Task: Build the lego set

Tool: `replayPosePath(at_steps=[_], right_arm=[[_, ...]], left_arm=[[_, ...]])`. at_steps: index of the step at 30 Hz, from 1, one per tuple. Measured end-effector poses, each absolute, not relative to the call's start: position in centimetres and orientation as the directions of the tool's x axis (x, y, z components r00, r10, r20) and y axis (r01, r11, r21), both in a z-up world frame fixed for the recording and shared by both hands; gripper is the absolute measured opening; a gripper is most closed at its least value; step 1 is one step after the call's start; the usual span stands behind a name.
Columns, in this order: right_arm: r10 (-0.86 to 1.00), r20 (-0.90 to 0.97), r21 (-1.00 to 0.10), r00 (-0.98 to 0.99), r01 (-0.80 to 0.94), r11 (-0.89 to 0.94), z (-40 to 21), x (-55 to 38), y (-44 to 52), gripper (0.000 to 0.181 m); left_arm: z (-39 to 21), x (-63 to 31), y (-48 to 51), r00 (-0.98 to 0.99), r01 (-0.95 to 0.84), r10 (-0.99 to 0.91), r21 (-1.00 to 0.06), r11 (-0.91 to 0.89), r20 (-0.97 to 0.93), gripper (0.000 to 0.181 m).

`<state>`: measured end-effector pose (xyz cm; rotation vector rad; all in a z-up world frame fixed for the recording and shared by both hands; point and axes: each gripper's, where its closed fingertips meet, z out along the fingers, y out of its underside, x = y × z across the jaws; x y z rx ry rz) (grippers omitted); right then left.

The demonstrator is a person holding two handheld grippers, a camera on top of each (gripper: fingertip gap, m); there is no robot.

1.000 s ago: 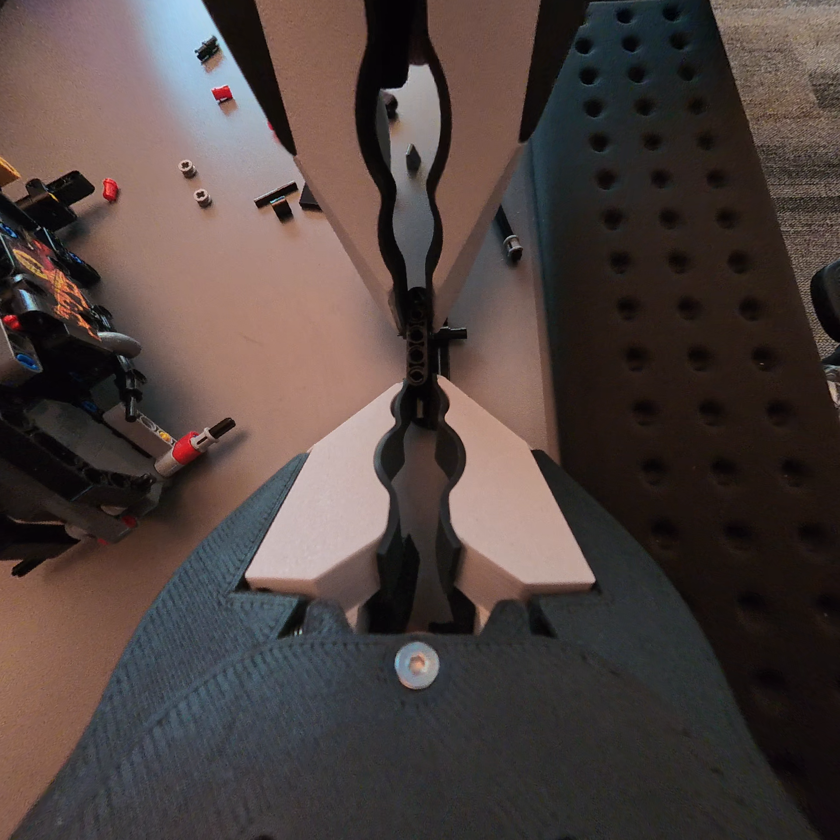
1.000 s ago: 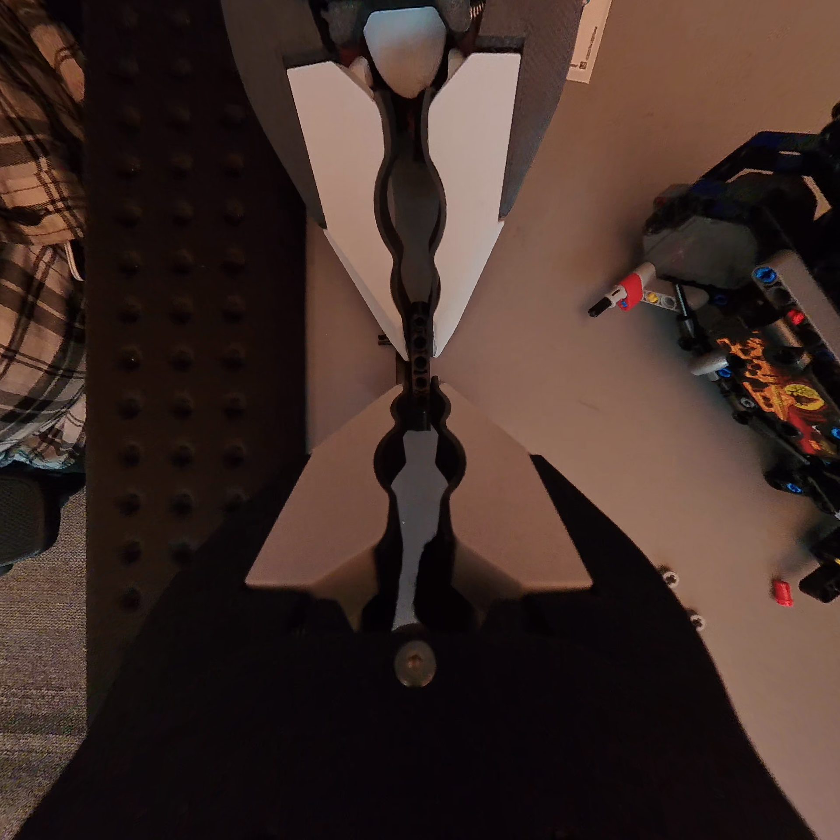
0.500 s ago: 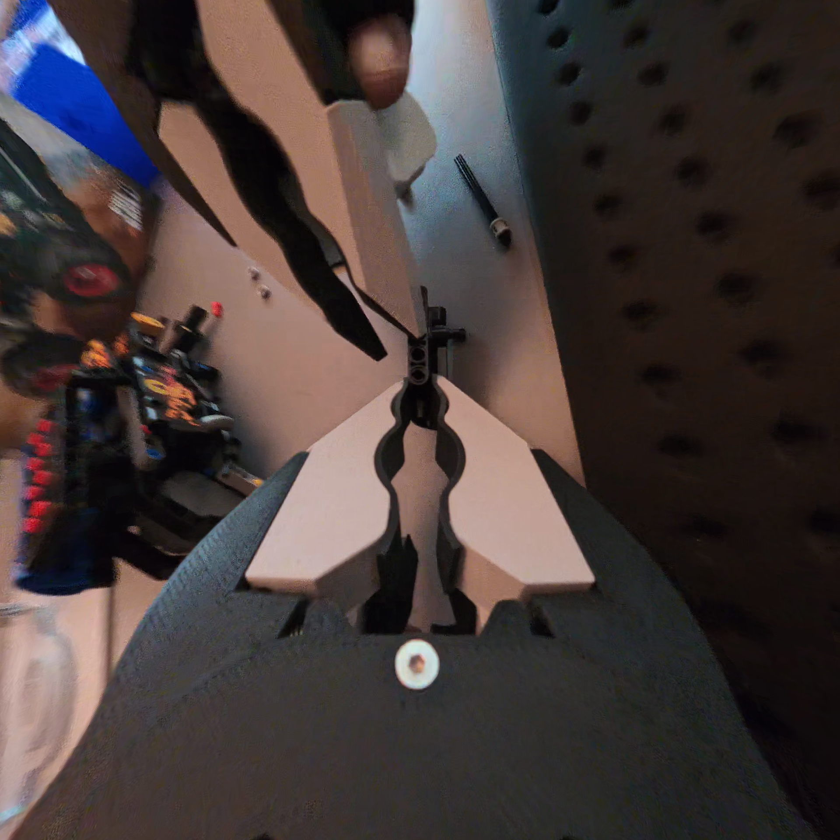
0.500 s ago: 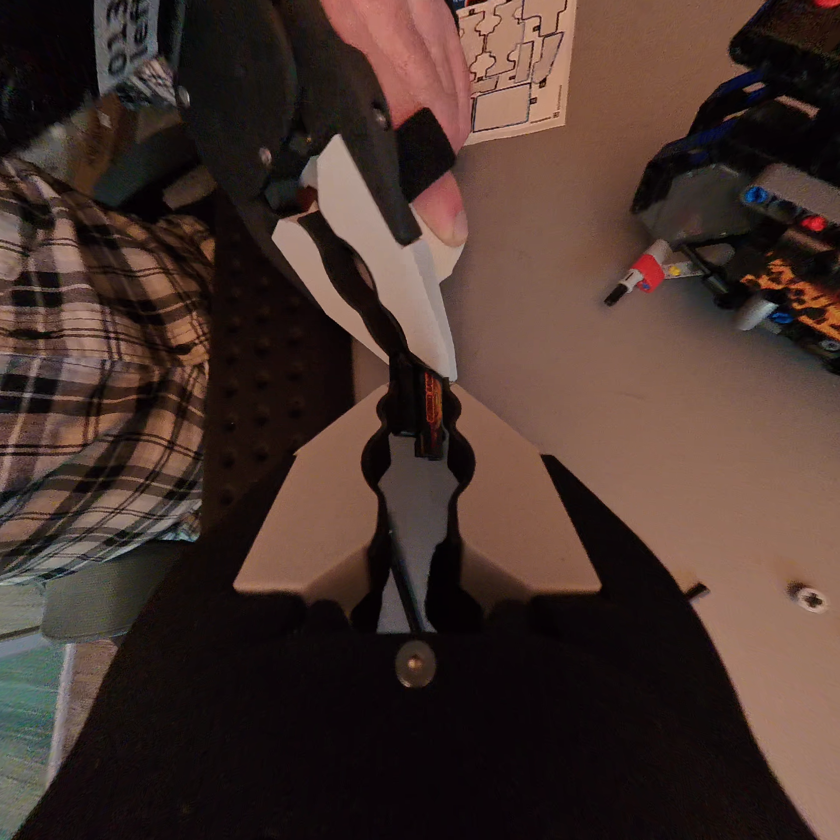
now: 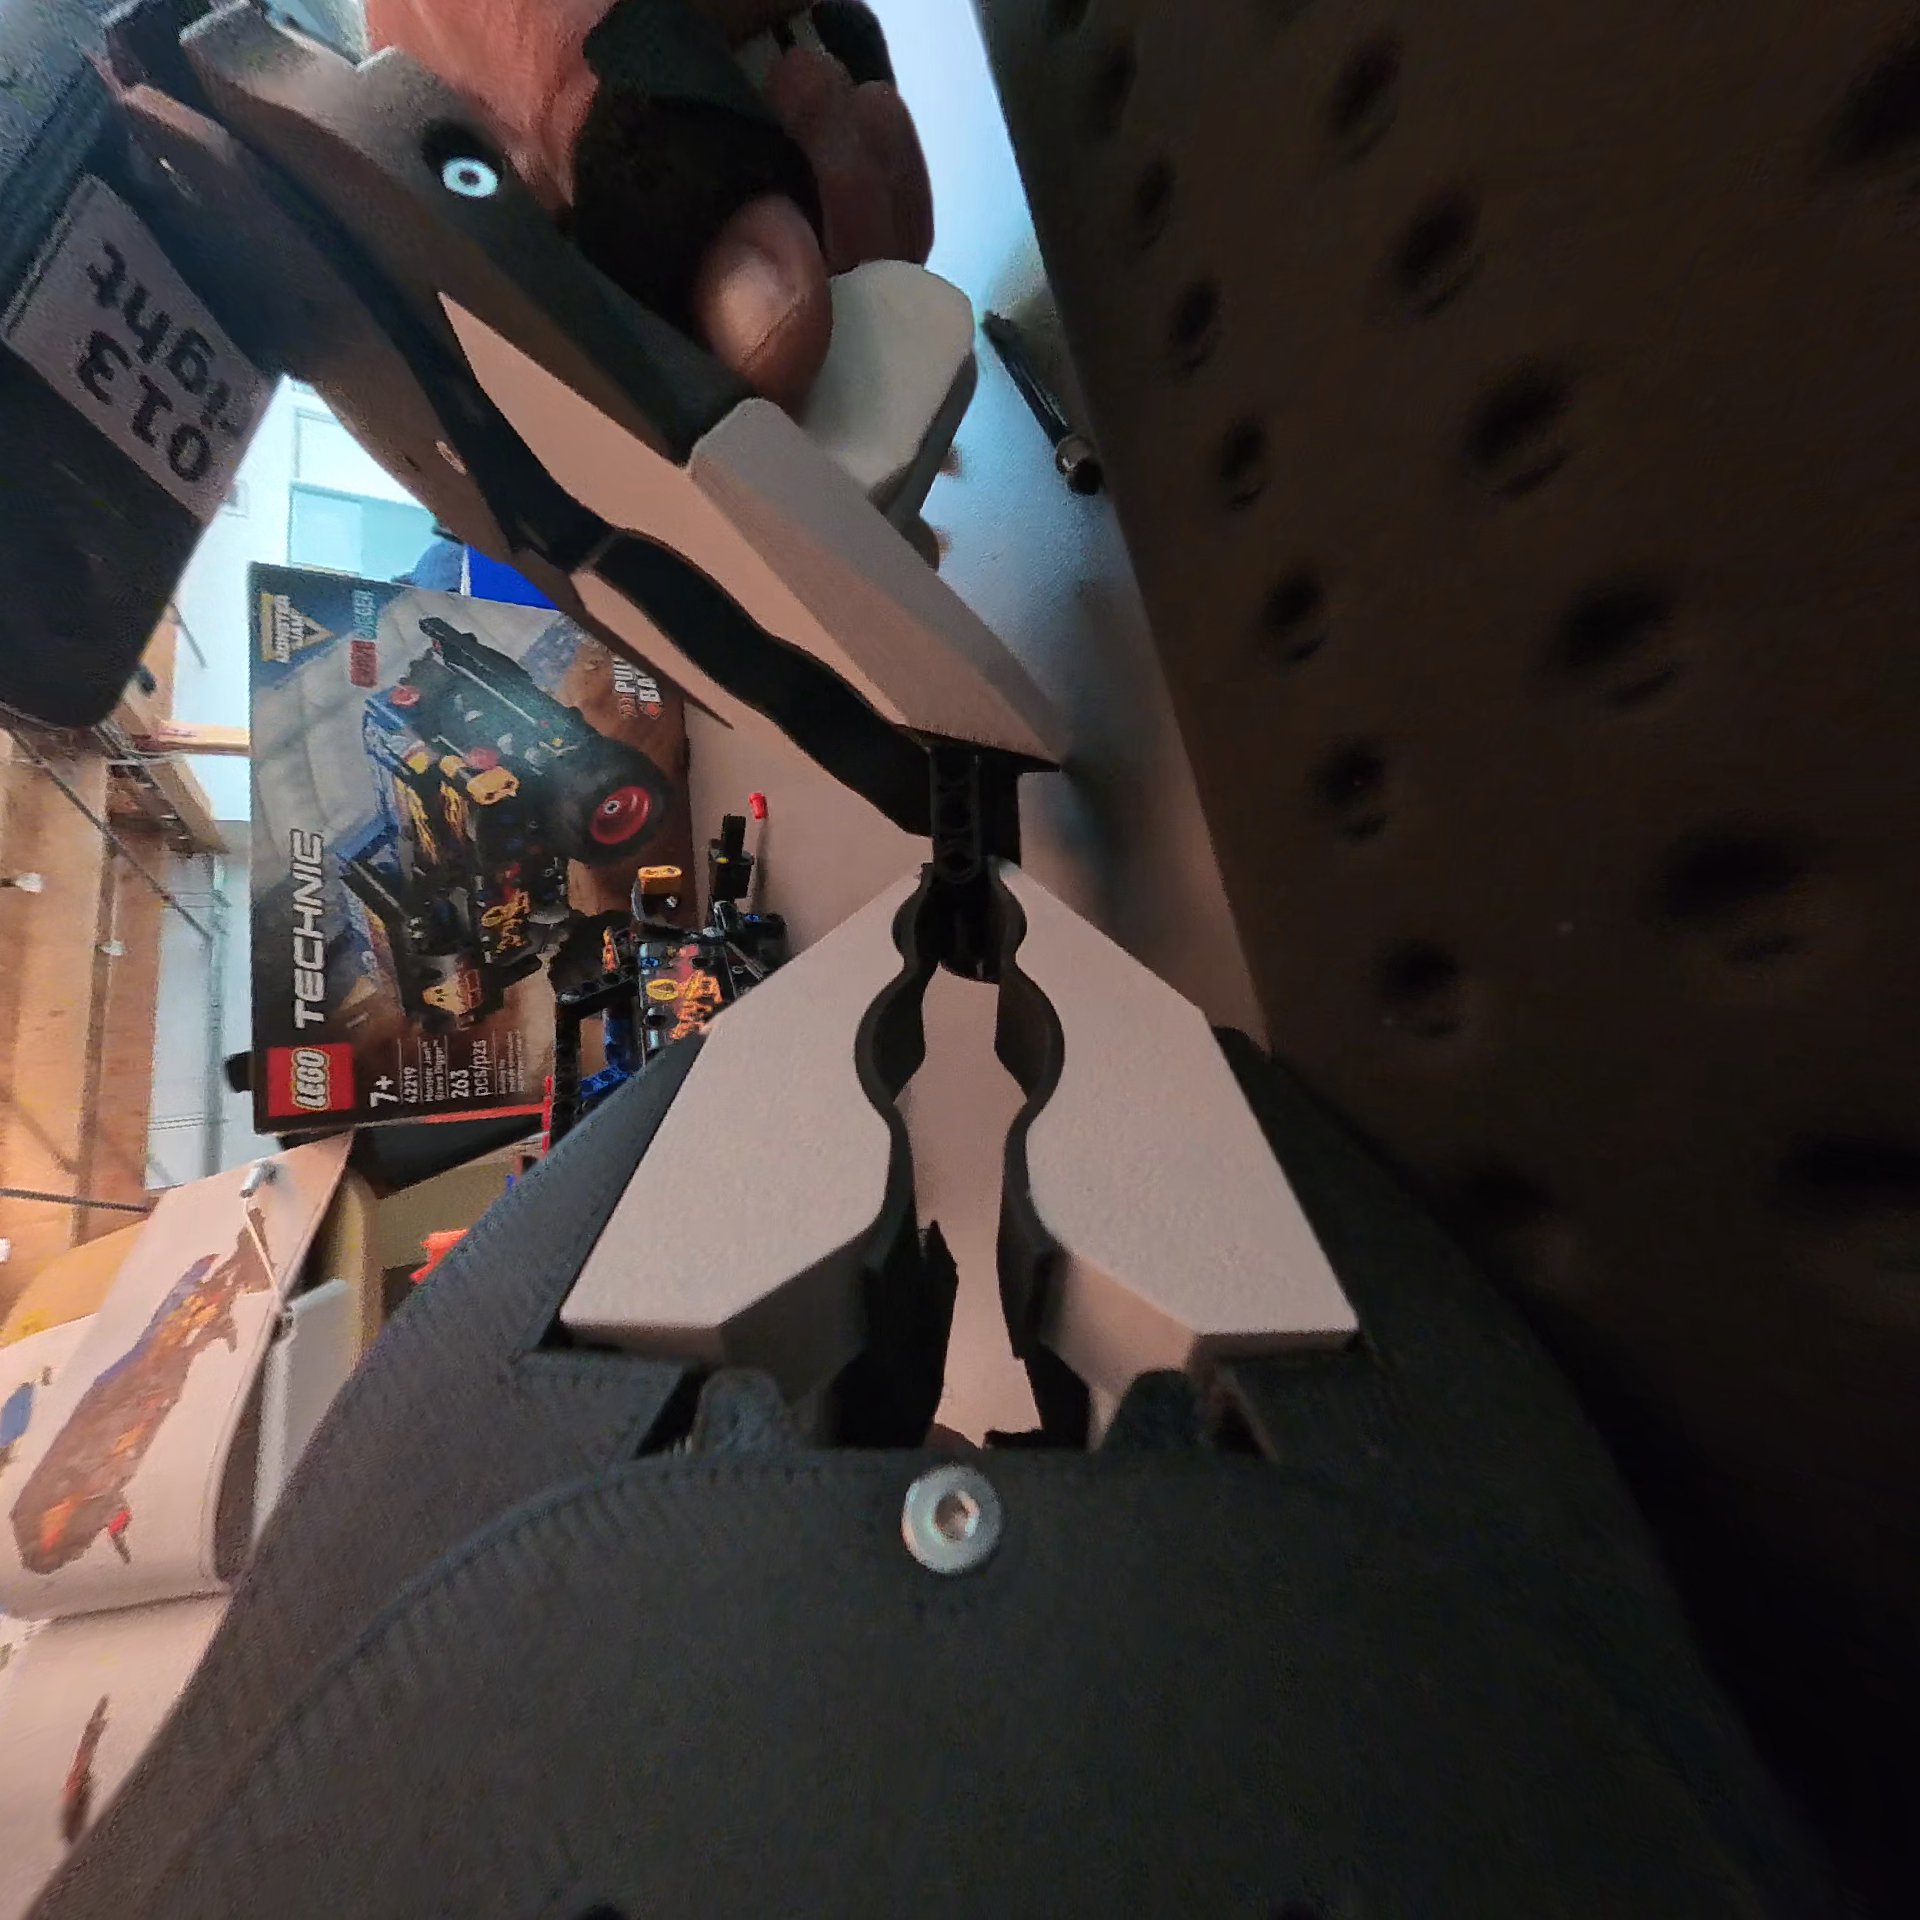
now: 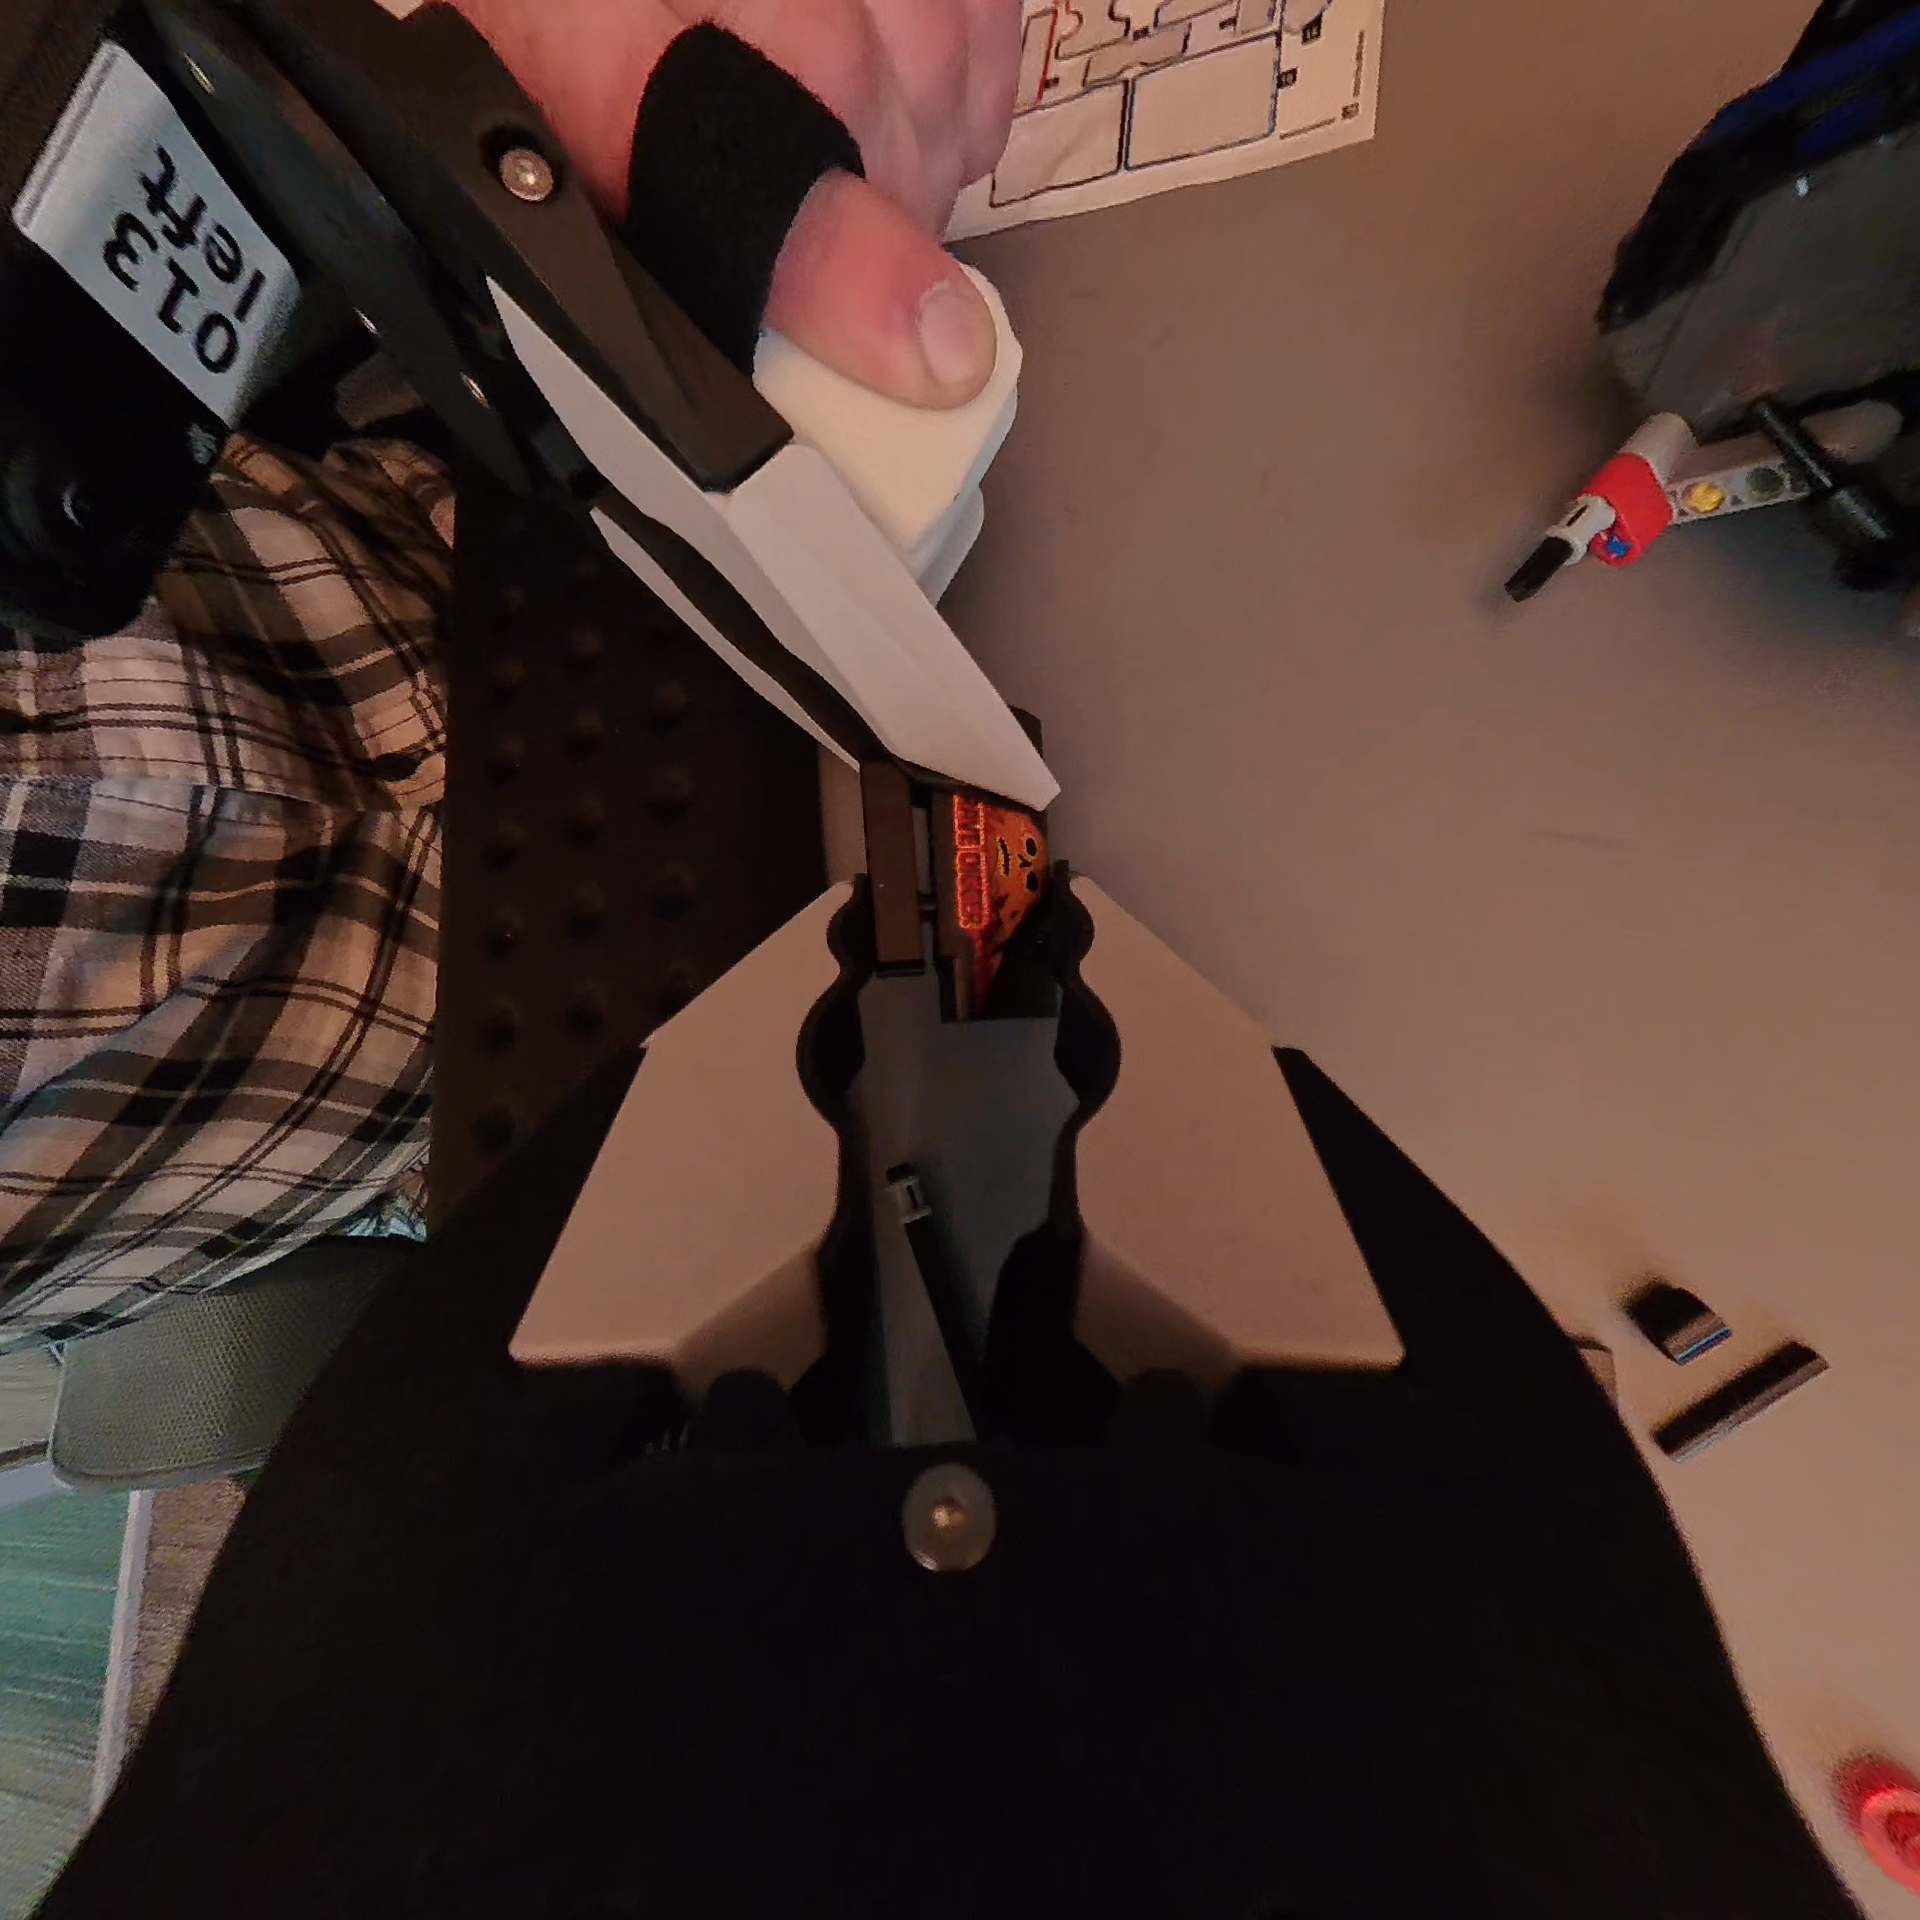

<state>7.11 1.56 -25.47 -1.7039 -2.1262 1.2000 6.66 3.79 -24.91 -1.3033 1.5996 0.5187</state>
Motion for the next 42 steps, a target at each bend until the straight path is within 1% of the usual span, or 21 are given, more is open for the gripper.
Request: replayPosePath(at_steps=[3, 5, 6, 8, 9, 11, 12, 14, 16, 17, 20, 25, 28, 30, 33, 36, 37, 39, 41, 42], right_arm=[[0.873, -0.354, -0.655, -0.336, 0.755, 0.025, -25.6, 7.4, 1.5, 0.029], [0.877, -0.341, -0.649, -0.339, 0.76, 0.042, -25.6, 7.4, 1.5, 0.028], [0.885, -0.313, -0.648, -0.344, 0.758, 0.065, -25.6, 7.4, 1.6, 0.027], [0.909, -0.248, -0.663, -0.335, 0.743, 0.093, -25.7, 7.0, 2.0, 0.027], [0.92, -0.194, -0.668, -0.341, 0.732, 0.131, -25.7, 6.9, 2.3, 0.028], [0.926, -0.087, -0.676, -0.366, 0.705, 0.215, -25.8, 6.7, 2.2, 0.028], [0.925, -0.041, -0.674, -0.378, 0.694, 0.253, -25.9, 6.6, 2.1, 0.028], [0.917, 0.071, -0.647, -0.393, 0.682, 0.342, -26.1, 6.5, 2.3, 0.028], [0.907, 0.118, -0.635, -0.404, 0.672, 0.382, -26.2, 6.4, 2.2, 0.028], [0.901, 0.144, -0.628, -0.408, 0.666, 0.402, -26.2, 6.4, 2.2, 0.027], [0.903, 0.165, -0.623, -0.396, 0.668, 0.407, -26.2, 6.4, 2.3, 0.027], [0.912, 0.135, -0.612, -0.388, 0.691, 0.384, -26.2, 6.5, 2.5, 0.026], [0.902, 0.169, -0.578, -0.398, 0.7, 0.418, -26.3, 6.5, 2.5, 0.027], [0.899, 0.208, -0.6, -0.386, 0.675, 0.429, -26.0, 6.3, 2.7, 0.028], [0.905, 0.248, -0.645, -0.346, 0.638, 0.42, -24.8, 6.0, 3.1, 0.029], [0.892, 0.299, -0.622, -0.34, 0.64, 0.452, -24.8, 5.9, 3.4, 0.027], [0.887, 0.313, -0.611, -0.34, 0.642, 0.462, -25.0, 5.9, 3.5, 0.027], [0.882, 0.334, -0.603, -0.333, 0.644, 0.471, -25.3, 5.9, 3.6, 0.027], [0.881, 0.32, -0.593, -0.349, 0.651, 0.473, -25.9, 5.9, 3.3, 0.026], [0.879, 0.316, -0.588, -0.359, 0.653, 0.478, -26.2, 5.8, 3.1, 0.026]], left_arm=[[-24.9, 7.0, 3.6, 0.032, -0.913, -0.477, -0.22, 0.343, -0.878, 0.006], [-25.0, 7.0, 3.6, 0.045, -0.908, -0.498, -0.243, 0.34, -0.866, 0.007], [-25.1, 7.0, 3.6, 0.065, -0.904, -0.526, -0.273, 0.329, -0.848, 0.007], [-25.3, 6.6, 3.6, 0.121, -0.894, -0.597, -0.348, 0.281, -0.793, 0.01], [-25.4, 6.5, 3.3, 0.155, -0.878, -0.653, -0.407, 0.253, -0.741, 0.019], [-25.7, 6.7, 2.5, 0.266, -0.816, -0.785, -0.565, 0.125, -0.559, 0.04], [-25.9, 6.6, 2.5, 0.318, -0.784, -0.822, -0.618, 0.051, -0.471, 0.044], [-26.1, 6.6, 2.4, 0.355, -0.743, -0.862, -0.669, -0.026, -0.361, 0.046], [-26.3, 6.8, 2.4, 0.358, -0.734, -0.873, -0.677, -0.043, -0.332, 0.031], [-26.3, 6.8, 2.6, 0.363, -0.732, -0.871, -0.68, -0.047, -0.331, 0.029], [-26.4, 6.8, 2.7, 0.376, -0.725, -0.87, -0.685, -0.063, -0.318, 0.027], [-26.3, 6.8, 2.8, 0.402, -0.723, -0.857, -0.686, -0.082, -0.323, 0.025], [-26.4, 6.8, 2.8, 0.365, -0.761, -0.849, -0.648, -0.037, -0.381, 0.026], [-25.9, 6.5, 3.0, 0.362, -0.772, -0.821, -0.635, 0.001, -0.441, 0.026], [-24.5, 5.9, 3.5, 0.31, -0.81, -0.728, -0.571, 0.135, -0.611, 0.023], [-24.4, 5.6, 3.7, 0.242, -0.848, -0.667, -0.488, 0.208, -0.704, 0.02], [-24.5, 5.7, 3.7, 0.255, -0.844, -0.677, -0.5, 0.193, -0.69, 0.021], [-24.9, 5.6, 3.7, 0.31, -0.816, -0.725, -0.564, 0.129, -0.615, 0.026], [-25.1, 5.7, 3.2, 0.327, -0.783, -0.773, -0.614, 0.1, -0.543, 0.022], [-25.6, 5.7, 2.9, 0.33, -0.775, -0.805, -0.628, 0.067, -0.494, 0.023]])
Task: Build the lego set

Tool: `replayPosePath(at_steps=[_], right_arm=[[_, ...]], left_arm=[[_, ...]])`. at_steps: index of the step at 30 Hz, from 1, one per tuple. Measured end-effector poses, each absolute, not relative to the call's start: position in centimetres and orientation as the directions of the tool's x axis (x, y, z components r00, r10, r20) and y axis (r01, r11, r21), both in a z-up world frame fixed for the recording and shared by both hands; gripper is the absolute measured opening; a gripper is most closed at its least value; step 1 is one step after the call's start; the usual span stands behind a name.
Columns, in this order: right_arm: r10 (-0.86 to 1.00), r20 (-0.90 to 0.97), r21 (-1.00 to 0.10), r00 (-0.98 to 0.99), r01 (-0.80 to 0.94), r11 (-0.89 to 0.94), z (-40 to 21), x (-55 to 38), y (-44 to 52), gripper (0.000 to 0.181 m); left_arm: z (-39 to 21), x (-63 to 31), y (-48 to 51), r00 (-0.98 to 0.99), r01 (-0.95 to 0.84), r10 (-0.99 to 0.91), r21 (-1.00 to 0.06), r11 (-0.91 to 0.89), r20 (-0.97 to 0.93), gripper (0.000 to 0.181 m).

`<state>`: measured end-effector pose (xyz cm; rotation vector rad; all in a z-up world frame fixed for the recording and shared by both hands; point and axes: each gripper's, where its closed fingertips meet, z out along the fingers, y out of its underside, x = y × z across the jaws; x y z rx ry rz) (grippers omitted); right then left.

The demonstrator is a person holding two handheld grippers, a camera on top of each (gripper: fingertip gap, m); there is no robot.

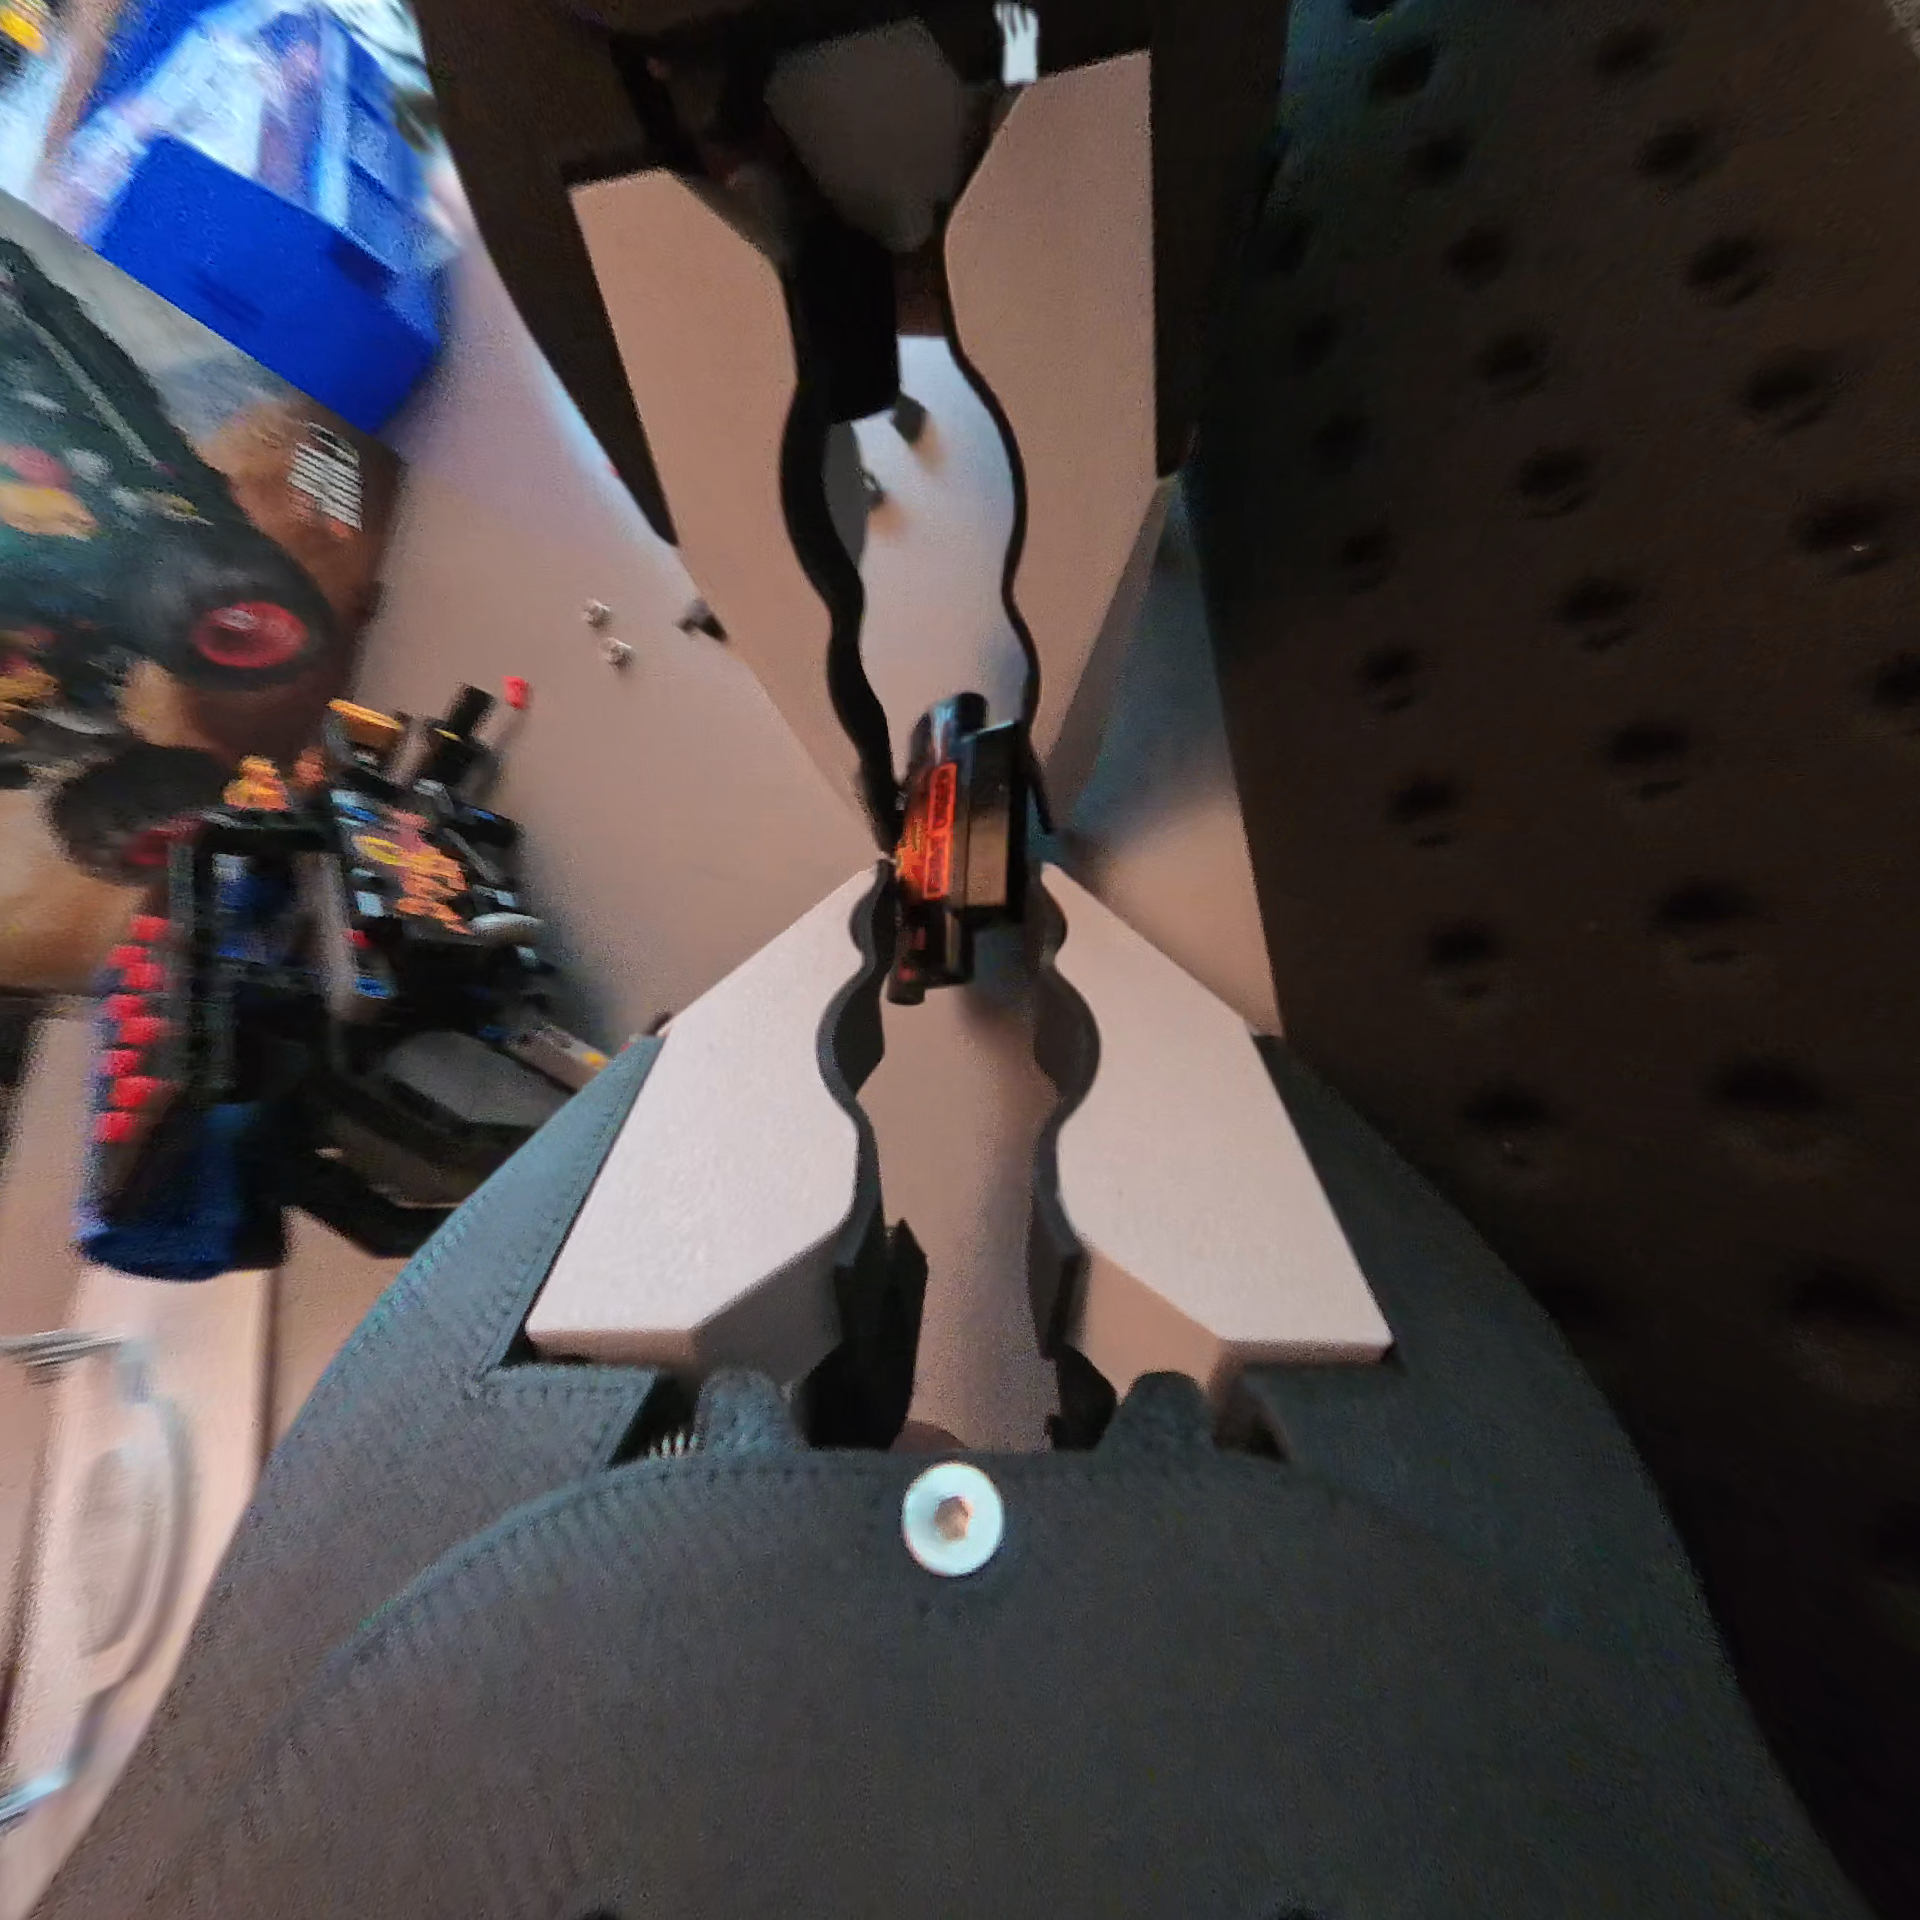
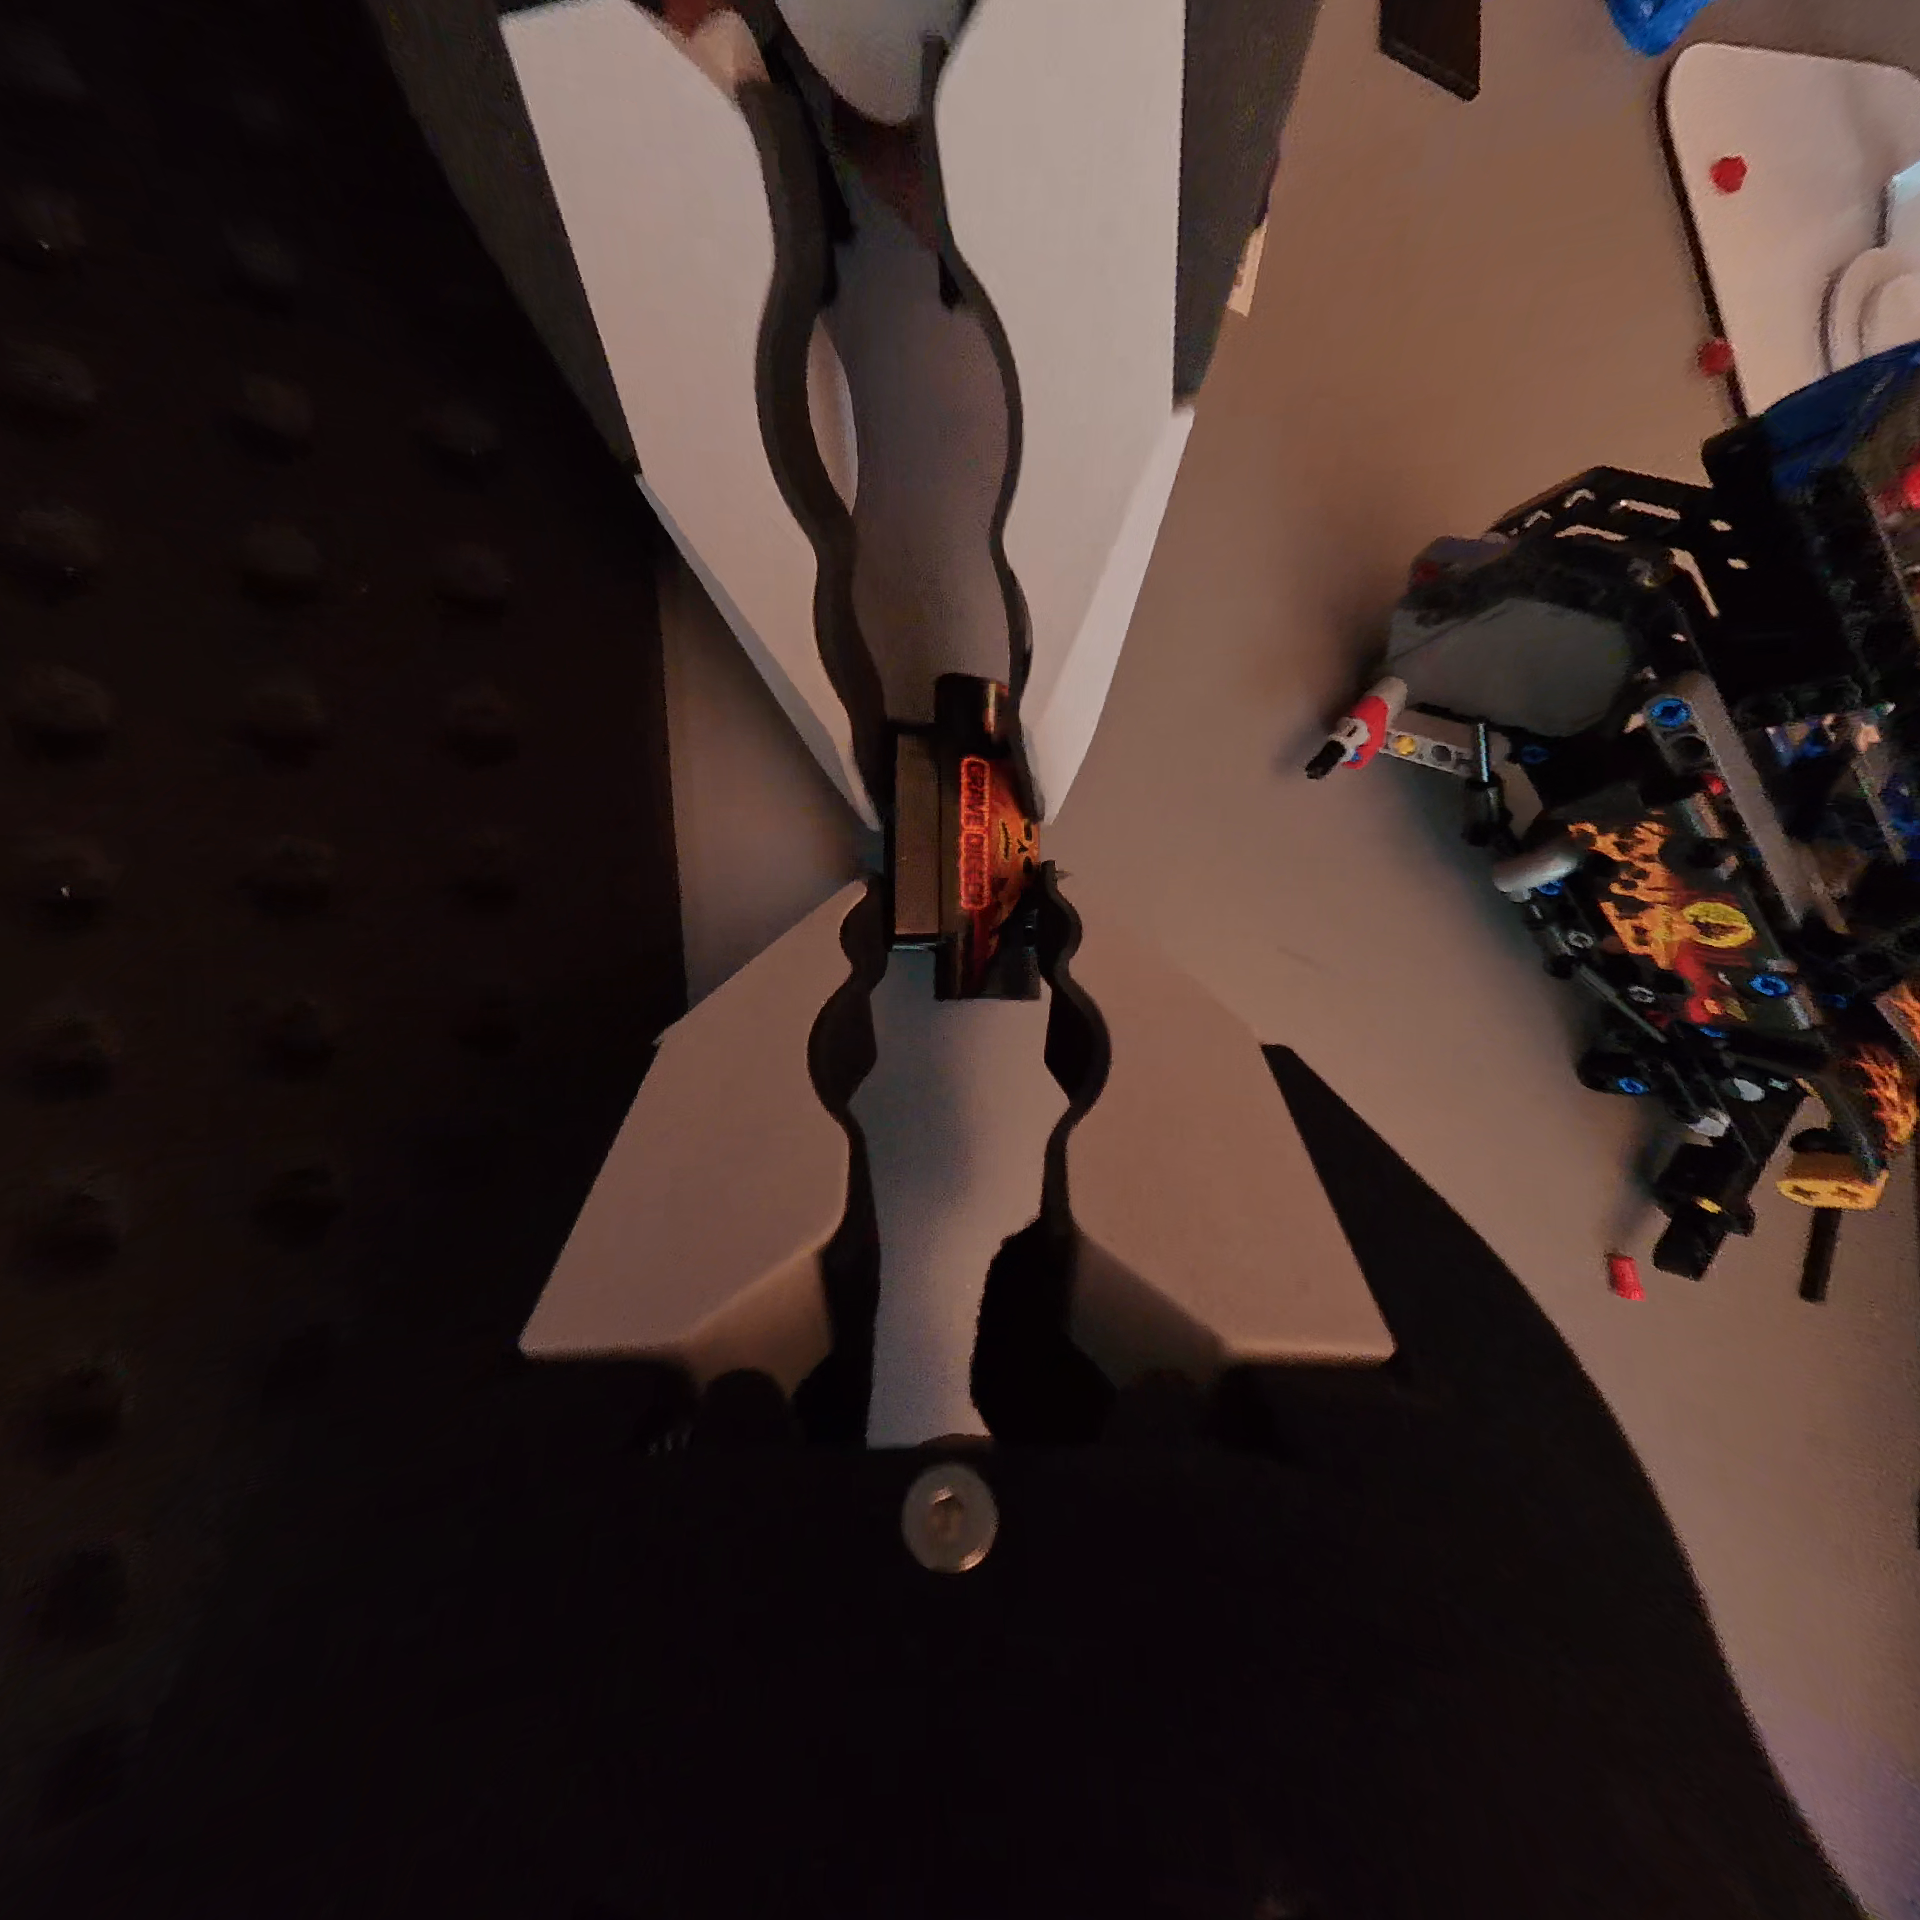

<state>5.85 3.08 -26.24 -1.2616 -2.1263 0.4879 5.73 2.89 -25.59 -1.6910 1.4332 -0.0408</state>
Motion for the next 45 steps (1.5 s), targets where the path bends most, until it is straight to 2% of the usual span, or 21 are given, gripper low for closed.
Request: replayPosePath(at_steps=[8, 13, 21, 24, 25, 27, 29, 32, 36, 40, 43, 45], right_arm=[[0.936, 0.097, -0.65, -0.339, 0.69, 0.317, -26.2, 5.7, 2.6, 0.029], [0.946, 0.054, -0.63, -0.319, 0.724, 0.28, -26.3, 5.8, 2.6, 0.028], [0.935, 0.077, -0.587, -0.345, 0.742, 0.322, -26.3, 5.9, 2.7, 0.027], [0.925, 0.186, -0.604, -0.332, 0.704, 0.374, -25.7, 5.3, 3.4, 0.028], [0.923, 0.234, -0.619, -0.305, 0.685, 0.383, -25.1, 4.9, 3.9, 0.028], [0.88, 0.383, -0.61, -0.281, 0.639, 0.469, -23.9, 4.3, 5.0, 0.028], [0.823, 0.512, -0.586, -0.246, 0.6, 0.545, -22.7, 3.6, 5.8, 0.029], [0.73, 0.635, -0.521, -0.253, 0.556, 0.647, -22.0, 2.6, 5.7, 0.029], [0.621, 0.75, -0.462, -0.227, 0.493, 0.738, -21.3, 1.8, 5.9, 0.028], [0.522, 0.837, -0.411, -0.166, 0.439, 0.799, -19.9, 1.7, 5.6, 0.025], [0.459, 0.879, -0.371, -0.13, 0.418, 0.829, -19.2, 1.7, 5.5, 0.024], [0.447, 0.887, -0.37, -0.119, 0.397, 0.84, -18.8, 1.6, 5.2, 0.024]], left_arm=[[-25.9, 5.7, 2.8, 0.333, -0.777, -0.819, -0.628, 0.043, -0.468, 0.024], [-25.8, 5.8, 2.9, 0.329, -0.782, -0.818, -0.621, 0.045, -0.473, 0.023], [-25.8, 5.9, 3.0, 0.319, -0.809, -0.802, -0.586, 0.047, -0.504, 0.022], [-25.0, 5.4, 3.6, 0.33, -0.81, -0.761, -0.581, 0.075, -0.558, 0.022], [-24.1, 5.2, 3.8, 0.363, -0.785, -0.747, -0.615, 0.078, -0.557, 0.025], [-22.8, 4.5, 4.6, 0.46, -0.712, -0.744, -0.702, 0.018, -0.484, 0.045], [-22.3, 3.7, 5.2, 0.528, -0.649, -0.746, -0.759, -0.047, -0.406, 0.052], [-21.4, 3.5, 5.4, 0.568, -0.562, -0.758, -0.824, -0.072, -0.321, 0.049], [-21.2, 3.0, 5.5, 0.6, -0.493, -0.766, -0.861, -0.125, -0.233, 0.048], [-19.8, 3.0, 5.3, 0.608, -0.314, -0.793, -0.925, -0.212, -0.025, 0.053], [-18.1, 2.9, 5.1, 0.577, -0.149, -0.805, -0.951, -0.271, 0.14, 0.045], [-17.7, 2.9, 5.1, 0.564, -0.103, -0.806, -0.953, -0.286, 0.181, 0.04]])
